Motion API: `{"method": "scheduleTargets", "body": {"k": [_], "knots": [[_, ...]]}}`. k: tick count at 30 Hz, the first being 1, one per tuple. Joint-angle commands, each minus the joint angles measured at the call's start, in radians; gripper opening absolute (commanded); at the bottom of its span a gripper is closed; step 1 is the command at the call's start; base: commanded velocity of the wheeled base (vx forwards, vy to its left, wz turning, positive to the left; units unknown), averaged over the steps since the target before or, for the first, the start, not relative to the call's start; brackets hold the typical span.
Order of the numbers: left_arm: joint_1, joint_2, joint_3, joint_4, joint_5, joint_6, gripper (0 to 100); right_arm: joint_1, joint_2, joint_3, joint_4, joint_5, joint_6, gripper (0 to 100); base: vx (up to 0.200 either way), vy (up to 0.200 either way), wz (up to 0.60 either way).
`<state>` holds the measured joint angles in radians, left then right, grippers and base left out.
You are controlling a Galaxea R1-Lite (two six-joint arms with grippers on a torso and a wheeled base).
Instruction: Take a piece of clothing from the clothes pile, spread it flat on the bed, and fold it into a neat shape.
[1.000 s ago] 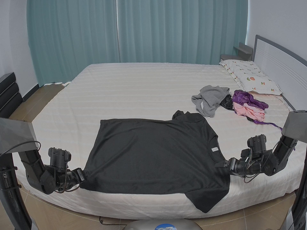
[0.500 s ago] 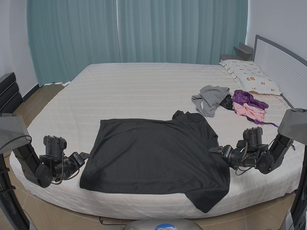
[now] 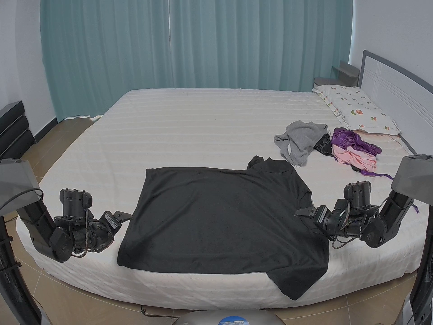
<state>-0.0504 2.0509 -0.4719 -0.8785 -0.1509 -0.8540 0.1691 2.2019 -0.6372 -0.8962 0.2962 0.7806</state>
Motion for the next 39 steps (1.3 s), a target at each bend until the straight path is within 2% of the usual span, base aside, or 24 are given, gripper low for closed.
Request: {"method": "scheduleTargets", "body": {"k": [1,8,20,26,39], "knots": [[0.0,0.002,0.003,0.0,0.001,-0.002,100,-0.003,0.001,0.013,-0.02,0.0,0.0,100,0.0,0.0,0.0],[-0.005,-0.006,0.001,0.001,0.013,-0.007,100,-0.002,0.001,0.024,-0.049,0.0,0.0,100,0.0,0.0,0.0],[-0.009,0.002,0.003,0.0,0.005,-0.013,100,-0.003,0.001,0.024,-0.05,0.0,0.0,100,0.2,0.0,0.0],[-0.011,0.002,-0.01,0.0,0.005,-0.046,100,-0.003,0.002,0.022,-0.05,-0.002,0.0,100,0.0,0.0,0.0],[-0.022,0.005,0.004,-0.004,0.001,-0.053,100,0.004,0.068,-0.013,-0.132,-0.092,-0.001,100,0.046,0.0,0.0]]}}
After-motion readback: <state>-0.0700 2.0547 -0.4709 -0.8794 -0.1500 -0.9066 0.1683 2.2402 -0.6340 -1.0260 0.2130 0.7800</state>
